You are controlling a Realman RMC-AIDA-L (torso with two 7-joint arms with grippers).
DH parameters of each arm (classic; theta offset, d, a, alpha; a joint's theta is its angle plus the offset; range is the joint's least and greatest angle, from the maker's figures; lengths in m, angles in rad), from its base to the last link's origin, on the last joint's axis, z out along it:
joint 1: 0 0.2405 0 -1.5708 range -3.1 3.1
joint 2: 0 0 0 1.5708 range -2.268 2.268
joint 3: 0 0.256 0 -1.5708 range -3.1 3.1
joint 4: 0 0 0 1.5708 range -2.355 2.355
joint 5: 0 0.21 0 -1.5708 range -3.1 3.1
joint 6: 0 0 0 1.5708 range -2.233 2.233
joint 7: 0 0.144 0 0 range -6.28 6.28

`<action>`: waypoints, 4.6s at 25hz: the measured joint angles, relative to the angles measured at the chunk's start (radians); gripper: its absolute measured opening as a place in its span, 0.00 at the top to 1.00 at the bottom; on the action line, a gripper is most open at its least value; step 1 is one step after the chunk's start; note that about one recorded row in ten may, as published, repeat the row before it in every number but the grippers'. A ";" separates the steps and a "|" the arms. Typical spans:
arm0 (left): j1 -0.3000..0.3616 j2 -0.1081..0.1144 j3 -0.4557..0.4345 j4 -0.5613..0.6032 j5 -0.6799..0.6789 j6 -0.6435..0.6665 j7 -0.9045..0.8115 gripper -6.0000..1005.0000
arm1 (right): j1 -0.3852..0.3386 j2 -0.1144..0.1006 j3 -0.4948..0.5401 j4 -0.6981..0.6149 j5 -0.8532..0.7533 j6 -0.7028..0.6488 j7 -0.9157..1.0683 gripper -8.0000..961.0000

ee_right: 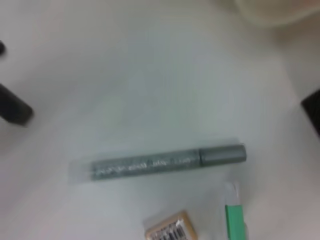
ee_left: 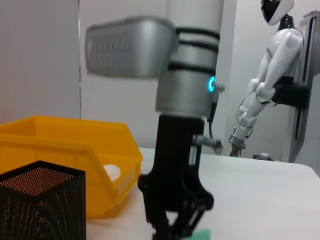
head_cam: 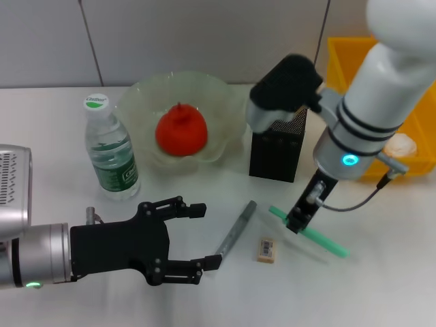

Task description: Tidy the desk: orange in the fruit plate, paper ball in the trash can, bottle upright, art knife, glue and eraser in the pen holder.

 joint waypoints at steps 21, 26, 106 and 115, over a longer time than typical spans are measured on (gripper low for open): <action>0.005 0.000 0.000 -0.003 -0.013 0.009 0.000 0.14 | -0.379 -0.002 0.559 -0.365 0.589 0.030 -0.581 0.87; 0.008 0.000 0.000 -0.002 -0.017 0.010 0.000 0.14 | -0.416 -0.002 0.642 -0.244 0.767 0.096 -0.766 0.87; 0.012 0.003 0.000 0.003 -0.035 0.005 -0.058 0.13 | -0.535 -0.055 0.699 0.102 0.562 -0.253 -1.222 0.30; 0.026 0.004 0.005 0.007 -0.036 0.007 -0.044 0.13 | -0.473 -0.063 0.689 0.061 0.552 -0.259 -0.966 0.30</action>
